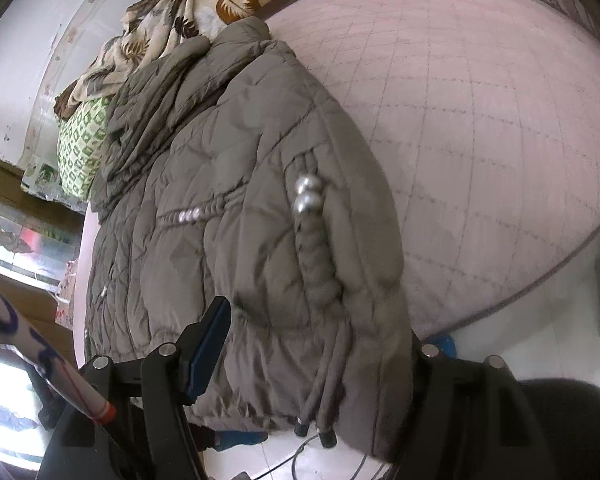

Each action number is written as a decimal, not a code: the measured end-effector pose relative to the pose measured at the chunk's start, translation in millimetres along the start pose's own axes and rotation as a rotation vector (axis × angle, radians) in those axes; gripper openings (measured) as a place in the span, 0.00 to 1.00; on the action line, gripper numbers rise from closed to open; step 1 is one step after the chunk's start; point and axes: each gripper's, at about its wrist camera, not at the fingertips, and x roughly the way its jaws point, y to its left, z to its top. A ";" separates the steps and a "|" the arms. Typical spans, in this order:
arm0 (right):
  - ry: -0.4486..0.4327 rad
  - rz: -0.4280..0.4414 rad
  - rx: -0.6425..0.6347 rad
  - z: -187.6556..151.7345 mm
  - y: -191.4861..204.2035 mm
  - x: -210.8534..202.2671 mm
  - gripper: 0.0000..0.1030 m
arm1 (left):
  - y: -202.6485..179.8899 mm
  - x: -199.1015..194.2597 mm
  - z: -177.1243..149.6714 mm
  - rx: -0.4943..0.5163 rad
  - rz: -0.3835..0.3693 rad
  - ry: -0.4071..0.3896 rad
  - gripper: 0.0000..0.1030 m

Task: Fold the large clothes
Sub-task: 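Lift the grasped hem off the bed with both tools, then fold the hem up over the jacket toward the hood, then open both tools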

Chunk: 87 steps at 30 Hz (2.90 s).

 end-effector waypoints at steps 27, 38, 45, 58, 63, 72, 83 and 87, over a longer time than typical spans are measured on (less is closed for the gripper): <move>0.002 -0.059 -0.139 -15.3 24.1 4.8 0.65 | -13.0 -0.3 -1.8 0.016 0.030 -0.011 0.55; 0.000 -0.062 -0.154 -15.2 25.0 3.9 0.51 | 19.3 -4.9 5.3 -0.140 -0.246 -0.008 0.49; 0.018 -0.046 -0.129 -13.3 20.6 6.8 0.52 | 44.3 8.9 9.8 -0.268 -0.495 0.031 0.55; 0.035 -0.089 -0.162 -19.1 26.3 11.6 0.57 | 44.0 10.7 9.6 -0.278 -0.512 0.032 0.61; 0.038 -0.082 -0.147 -18.0 23.6 12.1 0.57 | 75.1 21.5 12.9 -0.426 -0.502 0.020 0.61; 0.040 -0.068 -0.125 -17.2 20.9 11.3 0.58 | 39.9 36.9 7.1 -0.309 -0.560 0.130 0.62; -0.005 -0.068 -0.197 -21.8 35.3 -1.6 0.26 | 15.7 -3.4 11.0 -0.246 -0.493 0.077 0.19; -0.028 -0.014 -0.192 -16.3 41.6 -17.9 0.18 | 11.1 -33.8 25.3 -0.220 -0.471 -0.008 0.17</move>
